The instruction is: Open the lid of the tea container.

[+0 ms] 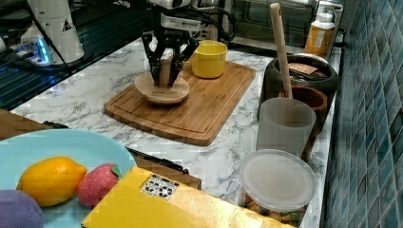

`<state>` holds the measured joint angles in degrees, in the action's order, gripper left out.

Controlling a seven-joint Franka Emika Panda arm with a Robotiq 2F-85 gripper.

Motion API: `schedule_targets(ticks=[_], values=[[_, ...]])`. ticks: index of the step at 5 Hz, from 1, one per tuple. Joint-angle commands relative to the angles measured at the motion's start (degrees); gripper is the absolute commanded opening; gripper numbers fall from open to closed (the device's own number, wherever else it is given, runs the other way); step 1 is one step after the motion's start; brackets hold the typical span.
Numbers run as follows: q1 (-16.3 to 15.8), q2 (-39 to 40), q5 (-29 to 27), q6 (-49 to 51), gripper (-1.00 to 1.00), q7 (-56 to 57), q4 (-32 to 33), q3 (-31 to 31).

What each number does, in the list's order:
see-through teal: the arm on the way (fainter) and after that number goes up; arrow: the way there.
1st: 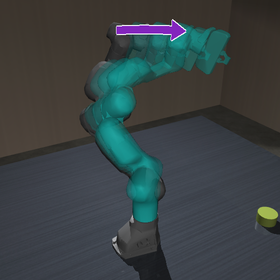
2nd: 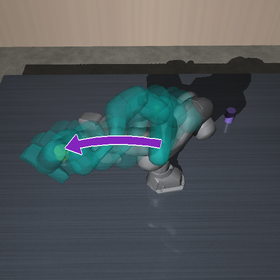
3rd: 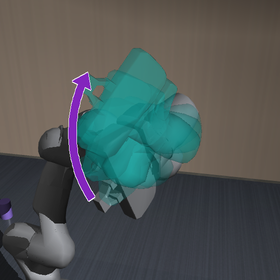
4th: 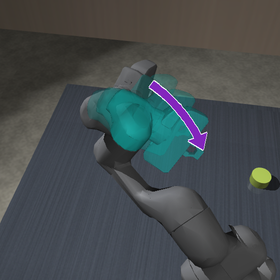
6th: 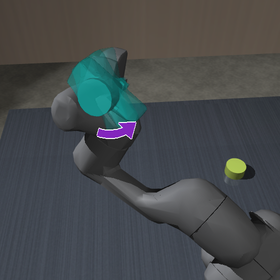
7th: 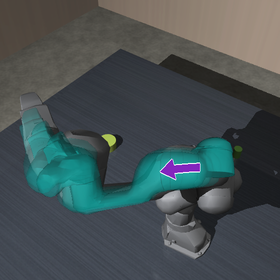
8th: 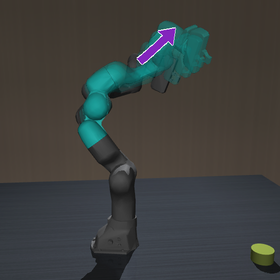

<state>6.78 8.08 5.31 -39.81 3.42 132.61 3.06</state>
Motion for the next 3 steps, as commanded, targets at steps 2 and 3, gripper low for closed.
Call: schedule_targets(ticks=[2, 3], values=[[-2.88, -16.81, -3.51, 3.88, -1.0, 10.14, -17.56, -4.81], [-3.8, -16.39, -2.47, 9.68, -1.0, 10.96, -21.1, -4.23]])
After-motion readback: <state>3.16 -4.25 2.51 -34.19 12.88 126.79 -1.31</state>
